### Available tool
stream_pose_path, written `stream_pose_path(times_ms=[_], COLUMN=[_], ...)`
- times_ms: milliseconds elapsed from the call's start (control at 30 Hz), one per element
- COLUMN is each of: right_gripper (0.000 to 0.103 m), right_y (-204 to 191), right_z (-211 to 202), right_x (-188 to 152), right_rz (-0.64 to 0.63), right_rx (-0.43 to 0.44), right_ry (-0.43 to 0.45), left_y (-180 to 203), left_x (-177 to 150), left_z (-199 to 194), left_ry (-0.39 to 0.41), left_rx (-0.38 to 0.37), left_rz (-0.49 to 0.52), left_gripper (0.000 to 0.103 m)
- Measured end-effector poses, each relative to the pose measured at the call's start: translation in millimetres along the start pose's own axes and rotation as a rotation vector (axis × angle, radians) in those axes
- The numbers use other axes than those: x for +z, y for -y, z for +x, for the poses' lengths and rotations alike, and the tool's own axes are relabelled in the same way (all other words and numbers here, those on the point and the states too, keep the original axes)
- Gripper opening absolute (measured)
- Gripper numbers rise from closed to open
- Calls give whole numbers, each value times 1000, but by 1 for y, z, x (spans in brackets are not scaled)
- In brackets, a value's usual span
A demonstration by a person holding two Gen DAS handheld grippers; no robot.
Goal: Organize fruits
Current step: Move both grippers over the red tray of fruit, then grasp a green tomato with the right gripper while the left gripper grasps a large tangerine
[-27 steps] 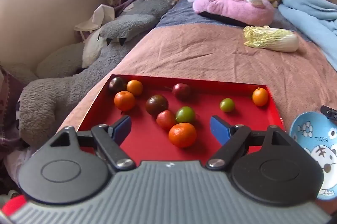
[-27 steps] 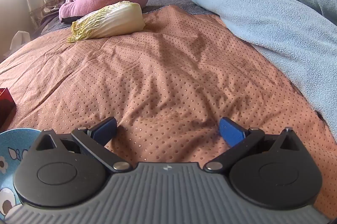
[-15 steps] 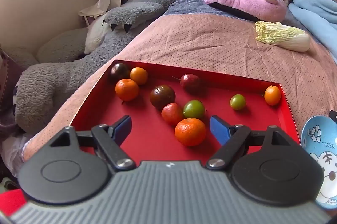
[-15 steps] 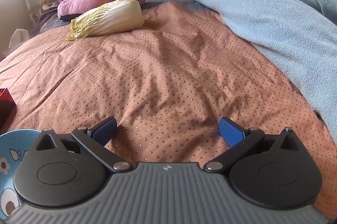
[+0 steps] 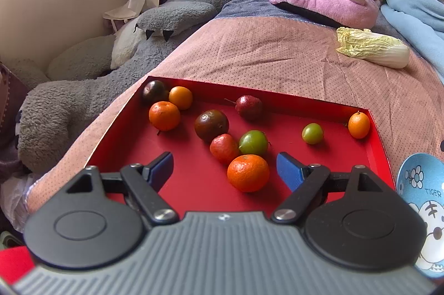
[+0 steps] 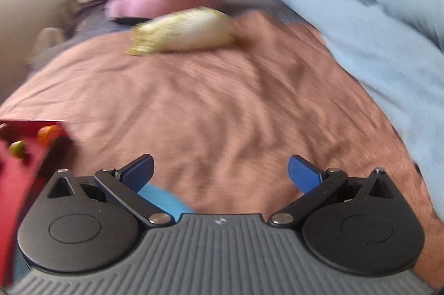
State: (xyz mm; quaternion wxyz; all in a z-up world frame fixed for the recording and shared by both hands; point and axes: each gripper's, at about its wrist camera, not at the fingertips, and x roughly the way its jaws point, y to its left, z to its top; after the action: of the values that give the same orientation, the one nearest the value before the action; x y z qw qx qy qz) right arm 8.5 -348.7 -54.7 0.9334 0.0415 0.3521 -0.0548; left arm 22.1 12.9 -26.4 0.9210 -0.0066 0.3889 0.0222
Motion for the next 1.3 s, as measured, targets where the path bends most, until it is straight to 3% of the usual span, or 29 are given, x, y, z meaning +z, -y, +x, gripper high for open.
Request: stream_pose_path(times_ms=[167, 267, 367, 500, 733, 900, 967, 1100, 1300], right_gripper=[101, 85, 71, 66, 51, 47, 40, 33, 33], right_y=[-84, -128, -164, -187, -225, -238, -241, -240, -223], right_z=[-37, -42, -32, -15, 22, 44, 51, 55, 45], right_x=[10, 16, 16, 14, 8, 11, 11, 14, 14], right_rz=[-256, -385, -511, -488, -499, -488, -487, -466, -410], right_rx=[183, 248, 254, 383, 389, 366, 370, 393, 376], right_ry=[98, 106, 73, -14, -91, -118, -136, -145, -141], left_y=[-1, -3, -8, -20, -27, -36, -37, -31, -18], left_x=[-4, -5, -5, -4, -2, -2, -3, -3, -6], left_z=[-1, -5, -5, -3, 0, -2, -2, -2, 4], left_ry=[-1, 9, 6, -11, -25, -12, -17, -15, -38], left_rx=[13, 18, 16, 10, 26, 26, 18, -5, -33], left_rz=[-5, -4, -33, -113, -164, -212, -227, -194, -119], left_gripper=[83, 83, 83, 83, 83, 83, 83, 83, 83])
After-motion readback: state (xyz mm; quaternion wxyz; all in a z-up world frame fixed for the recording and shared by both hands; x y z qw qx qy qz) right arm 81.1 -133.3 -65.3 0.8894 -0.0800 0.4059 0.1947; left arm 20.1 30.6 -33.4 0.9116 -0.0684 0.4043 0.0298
